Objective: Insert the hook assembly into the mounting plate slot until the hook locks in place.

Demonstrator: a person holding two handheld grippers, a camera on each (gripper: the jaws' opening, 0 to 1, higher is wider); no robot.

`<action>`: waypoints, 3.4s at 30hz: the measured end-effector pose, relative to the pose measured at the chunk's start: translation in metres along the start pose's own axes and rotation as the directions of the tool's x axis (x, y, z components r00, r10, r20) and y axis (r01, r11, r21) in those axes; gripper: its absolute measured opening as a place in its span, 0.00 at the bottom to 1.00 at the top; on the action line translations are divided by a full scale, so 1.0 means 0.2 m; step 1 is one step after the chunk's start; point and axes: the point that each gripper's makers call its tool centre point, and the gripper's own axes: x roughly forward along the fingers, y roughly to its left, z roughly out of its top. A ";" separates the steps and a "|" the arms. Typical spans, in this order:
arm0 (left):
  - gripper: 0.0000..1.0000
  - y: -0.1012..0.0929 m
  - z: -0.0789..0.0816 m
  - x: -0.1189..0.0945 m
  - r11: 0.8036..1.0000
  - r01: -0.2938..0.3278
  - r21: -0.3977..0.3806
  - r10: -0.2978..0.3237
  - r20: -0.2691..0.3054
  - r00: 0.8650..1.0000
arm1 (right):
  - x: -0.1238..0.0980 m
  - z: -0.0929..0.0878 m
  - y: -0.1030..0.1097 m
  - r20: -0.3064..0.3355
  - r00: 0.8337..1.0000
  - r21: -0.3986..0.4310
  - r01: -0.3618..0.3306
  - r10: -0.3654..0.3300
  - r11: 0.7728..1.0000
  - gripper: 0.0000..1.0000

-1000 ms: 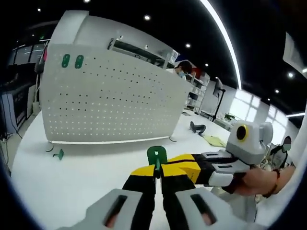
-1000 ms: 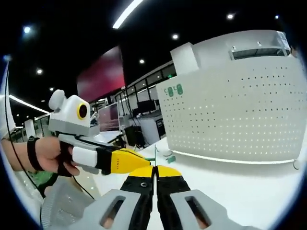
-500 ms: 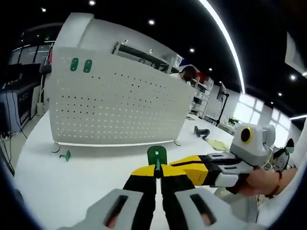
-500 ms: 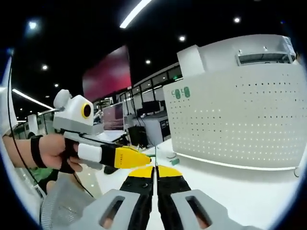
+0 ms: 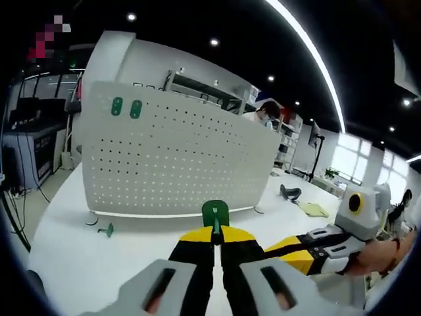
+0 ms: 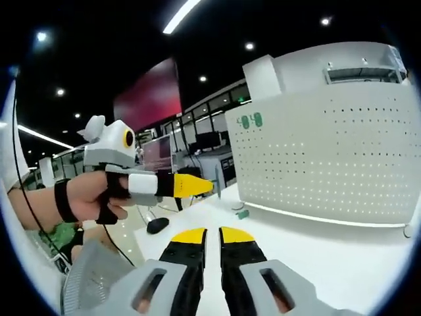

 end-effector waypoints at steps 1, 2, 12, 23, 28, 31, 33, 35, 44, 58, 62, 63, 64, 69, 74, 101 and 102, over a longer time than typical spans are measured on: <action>0.02 0.02 0.02 0.01 1.000 -0.008 0.003 0.008 0.005 1.000 | -0.01 0.00 0.00 0.000 1.000 -0.006 0.002 -0.002 1.000 0.07; 0.02 0.03 0.03 0.01 1.000 -0.012 0.007 0.012 0.013 1.000 | -0.01 0.00 0.00 -0.003 1.000 -0.007 0.002 -0.003 1.000 0.07; 0.02 0.12 0.17 0.06 0.997 -0.059 0.054 0.056 0.052 0.997 | -0.06 0.01 -0.01 -0.009 0.999 -0.016 0.040 -0.040 0.999 0.08; 0.02 0.22 0.29 0.15 0.992 -0.107 0.062 0.100 0.099 0.990 | -0.07 0.01 0.01 -0.004 0.997 -0.030 0.071 -0.071 0.997 0.16; 0.02 0.25 0.35 0.19 0.988 -0.129 0.088 0.117 0.128 0.985 | -0.07 0.00 0.02 -0.014 0.998 -0.048 0.067 -0.067 0.997 0.24; 0.02 0.28 0.37 0.22 0.984 -0.149 0.096 0.135 0.134 0.982 | -0.07 0.00 0.01 -0.009 0.998 -0.040 0.069 -0.069 0.997 0.25; 0.02 0.31 0.38 0.24 0.982 -0.165 0.095 0.152 0.133 0.979 | -0.07 0.00 0.01 -0.017 0.997 -0.037 0.073 -0.074 0.997 0.25; 0.02 0.33 0.39 0.26 0.980 -0.175 0.093 0.162 0.137 0.977 | -0.08 0.01 0.00 -0.014 0.996 -0.041 0.083 -0.083 0.996 0.25; 0.02 0.40 0.41 0.33 0.972 -0.209 0.112 0.194 0.127 0.973 | -0.10 -0.01 -0.05 -0.016 0.992 -0.028 0.121 -0.121 0.992 0.26; 0.02 0.47 0.53 0.43 0.962 -0.238 0.131 0.219 0.143 0.965 | -0.10 -0.01 -0.10 -0.014 0.989 -0.019 0.147 -0.147 0.989 0.27; 0.02 0.48 0.56 0.46 0.956 -0.249 0.157 0.228 0.142 0.963 | -0.11 -0.02 -0.11 -0.021 0.988 -0.018 0.151 -0.152 0.988 0.27; 0.02 0.48 0.57 0.46 0.954 -0.252 0.163 0.230 0.145 0.962 | -0.11 -0.02 -0.12 -0.021 0.988 -0.015 0.152 -0.152 0.988 0.27; 0.02 0.48 0.59 0.47 0.952 -0.257 0.169 0.232 0.153 0.961 | -0.11 -0.02 -0.11 -0.019 0.988 -0.012 0.152 -0.152 0.988 0.27; 0.02 0.50 0.60 0.51 0.947 -0.265 0.179 0.242 0.140 0.960 | -0.11 -0.03 -0.12 -0.026 0.988 -0.012 0.154 -0.154 0.988 0.27; 0.02 0.50 0.60 0.54 0.945 -0.271 0.183 0.248 0.139 0.959 | -0.12 -0.02 -0.14 -0.021 0.987 0.003 0.160 -0.160 0.987 0.28; 0.02 0.56 0.72 0.72 0.924 -0.315 0.219 0.292 0.131 0.947 | -0.16 -0.06 -0.20 -0.028 0.986 0.006 0.165 -0.164 0.986 0.32; 0.02 0.56 0.73 0.73 0.922 -0.317 0.223 0.294 0.131 0.947 | -0.16 -0.06 -0.21 -0.030 0.986 0.009 0.165 -0.165 0.986 0.32</action>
